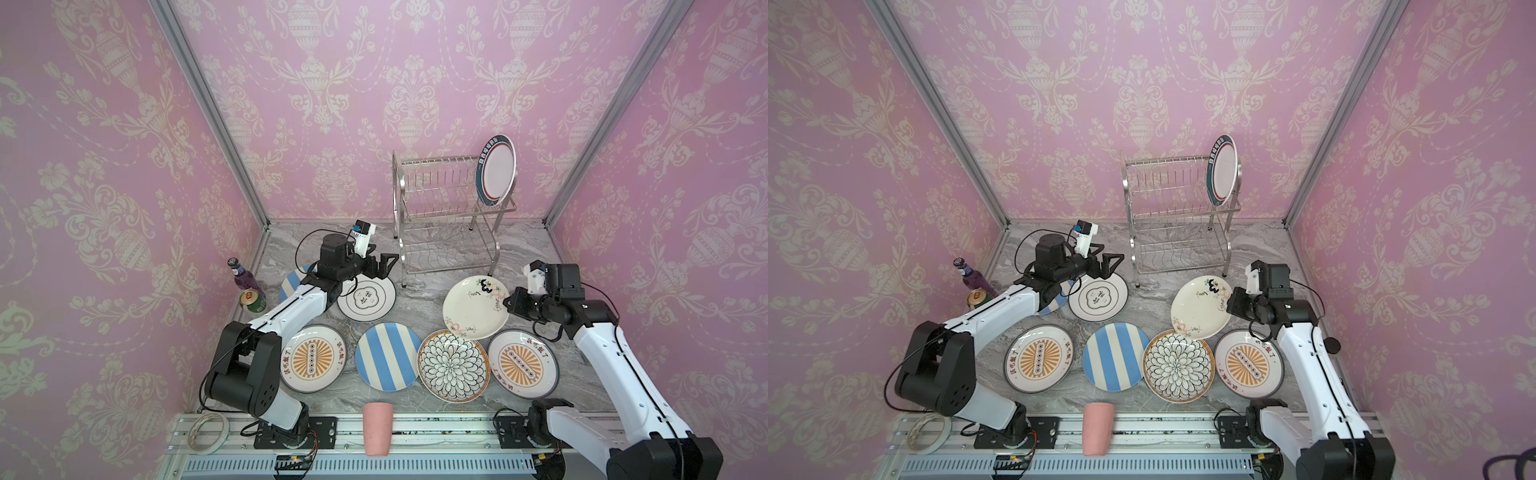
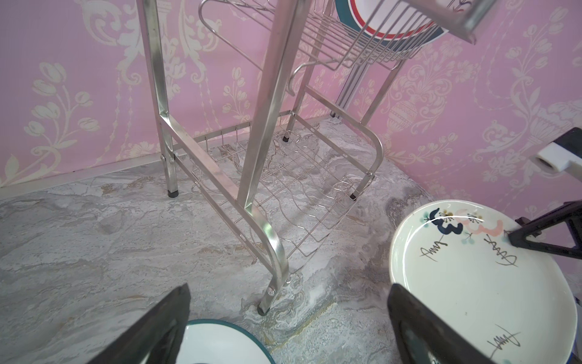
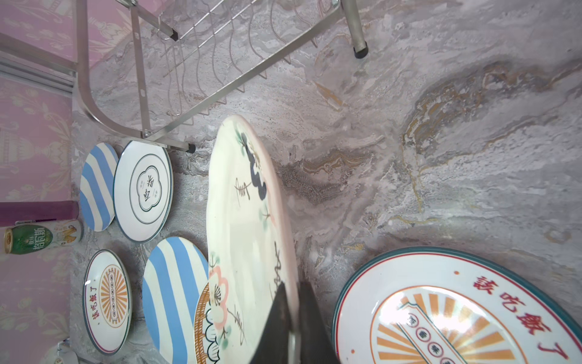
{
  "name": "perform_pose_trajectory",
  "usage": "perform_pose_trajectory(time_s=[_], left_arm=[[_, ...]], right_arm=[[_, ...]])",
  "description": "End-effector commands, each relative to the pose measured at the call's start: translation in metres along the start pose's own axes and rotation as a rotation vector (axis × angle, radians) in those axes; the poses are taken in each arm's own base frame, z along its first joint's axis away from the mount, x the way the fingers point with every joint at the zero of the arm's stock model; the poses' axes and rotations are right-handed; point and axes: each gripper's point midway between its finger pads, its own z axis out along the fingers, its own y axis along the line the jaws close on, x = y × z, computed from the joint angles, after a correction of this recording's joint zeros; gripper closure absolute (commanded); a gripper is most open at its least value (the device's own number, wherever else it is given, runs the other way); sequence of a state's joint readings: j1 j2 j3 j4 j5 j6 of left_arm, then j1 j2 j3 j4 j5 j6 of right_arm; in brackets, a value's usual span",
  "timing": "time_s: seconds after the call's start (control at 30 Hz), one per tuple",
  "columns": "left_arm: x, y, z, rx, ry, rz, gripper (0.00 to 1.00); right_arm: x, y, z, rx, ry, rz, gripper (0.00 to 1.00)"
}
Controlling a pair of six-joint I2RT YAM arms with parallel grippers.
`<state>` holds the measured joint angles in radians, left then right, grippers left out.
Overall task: Load the plates into the dish rack
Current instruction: 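Lift the cream flowered plate on edge with the right gripper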
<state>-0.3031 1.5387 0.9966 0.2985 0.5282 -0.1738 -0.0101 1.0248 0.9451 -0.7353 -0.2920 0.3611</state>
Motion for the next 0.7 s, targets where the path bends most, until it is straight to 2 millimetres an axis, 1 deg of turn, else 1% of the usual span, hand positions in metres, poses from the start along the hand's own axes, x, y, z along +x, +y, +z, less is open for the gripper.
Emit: perform_pose_trajectory(time_s=[0.0, 0.1, 0.13, 0.2, 0.3, 0.37, 0.53, 0.67], left_arm=[[-0.017, -0.009, 0.004, 0.053, -0.031, 0.019, 0.01], [-0.017, -0.009, 0.003, 0.05, -0.022, 0.005, 0.01], [-0.018, -0.008, 0.001, 0.043, -0.019, -0.007, 0.01], [-0.02, -0.011, -0.005, 0.036, -0.015, -0.017, 0.01], [-0.022, -0.014, -0.015, 0.015, -0.013, -0.024, 0.01], [-0.023, -0.014, -0.021, -0.004, -0.012, -0.018, 0.01], [-0.017, -0.013, -0.03, -0.039, 0.016, -0.032, 0.01], [-0.018, -0.021, -0.036, -0.013, 0.011, -0.056, 0.01]], right_arm=[[-0.016, 0.035, -0.04, -0.093, -0.062, -0.116, 1.0], [-0.026, 0.056, -0.059, -0.129, -0.085, -0.158, 1.0], [-0.034, 0.067, -0.071, -0.138, -0.117, -0.182, 1.0], [-0.044, 0.081, -0.087, -0.13, -0.16, -0.228, 1.0], [-0.063, 0.101, -0.106, -0.158, -0.225, -0.269, 1.0], [-0.079, 0.117, -0.119, -0.194, -0.272, -0.289, 1.0], [-0.117, 0.152, -0.14, -0.258, -0.372, -0.333, 1.0], [-0.151, 0.18, -0.152, -0.336, -0.46, -0.335, 1.0]])
